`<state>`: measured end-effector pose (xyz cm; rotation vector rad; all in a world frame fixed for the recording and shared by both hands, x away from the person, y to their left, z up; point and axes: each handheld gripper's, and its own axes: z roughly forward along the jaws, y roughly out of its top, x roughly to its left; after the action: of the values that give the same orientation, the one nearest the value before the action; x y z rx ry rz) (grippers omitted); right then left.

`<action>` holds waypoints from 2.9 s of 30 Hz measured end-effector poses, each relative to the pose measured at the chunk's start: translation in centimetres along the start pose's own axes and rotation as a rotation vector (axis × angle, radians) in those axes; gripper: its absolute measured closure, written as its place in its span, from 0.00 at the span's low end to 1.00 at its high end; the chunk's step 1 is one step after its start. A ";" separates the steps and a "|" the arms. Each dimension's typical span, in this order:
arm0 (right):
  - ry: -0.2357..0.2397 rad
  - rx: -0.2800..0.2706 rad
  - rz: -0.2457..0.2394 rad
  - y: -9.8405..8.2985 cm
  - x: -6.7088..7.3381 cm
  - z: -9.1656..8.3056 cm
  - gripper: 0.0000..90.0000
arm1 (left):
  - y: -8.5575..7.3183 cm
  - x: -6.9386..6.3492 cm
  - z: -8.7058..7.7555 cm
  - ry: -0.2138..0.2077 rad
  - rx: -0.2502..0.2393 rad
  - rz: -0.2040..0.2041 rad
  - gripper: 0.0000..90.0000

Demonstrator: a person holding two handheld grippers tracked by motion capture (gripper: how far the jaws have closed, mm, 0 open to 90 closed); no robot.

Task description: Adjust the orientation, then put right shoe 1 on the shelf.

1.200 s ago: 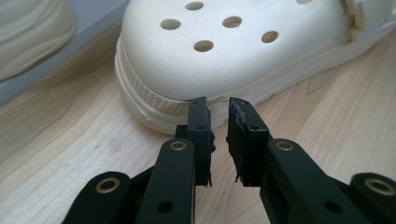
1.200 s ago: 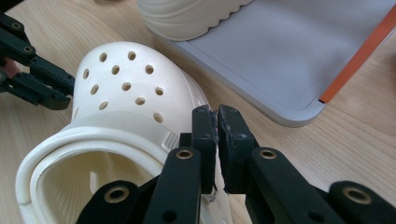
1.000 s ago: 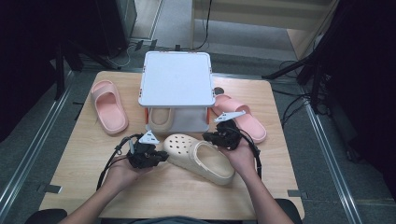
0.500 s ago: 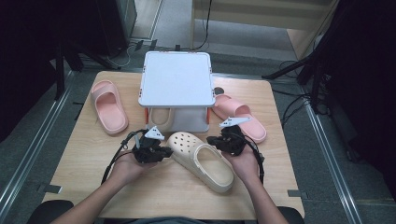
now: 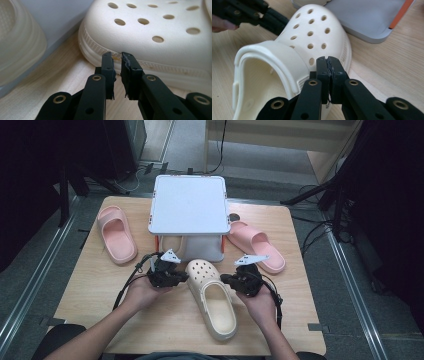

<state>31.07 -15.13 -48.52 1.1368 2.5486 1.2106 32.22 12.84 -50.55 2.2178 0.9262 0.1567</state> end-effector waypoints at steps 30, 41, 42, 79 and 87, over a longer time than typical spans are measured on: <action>-0.016 -0.146 0.070 -1.4 4.0 -4.7 0.71 | 3.3 0.8 -6.0 -0.094 -0.089 -0.032 0.75; -0.022 -0.101 0.093 -2.8 5.6 -3.7 0.61 | 6.5 1.9 -9.7 -0.100 -0.133 -0.028 0.72; -0.023 -0.098 0.097 -2.9 5.6 -3.6 0.60 | 6.9 2.1 -10.0 -0.097 -0.139 -0.027 0.74; -0.120 -0.041 0.121 -2.9 4.8 0.7 0.67 | 9.0 8.0 -10.5 0.055 -0.133 -0.064 0.94; -0.119 -0.059 0.142 -2.7 4.3 0.6 0.76 | 9.0 8.0 -10.5 0.056 -0.139 -0.066 0.93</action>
<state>26.60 -13.02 -49.89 1.3532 2.3652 1.1989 39.43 19.76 -38.14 2.0623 0.9872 0.2463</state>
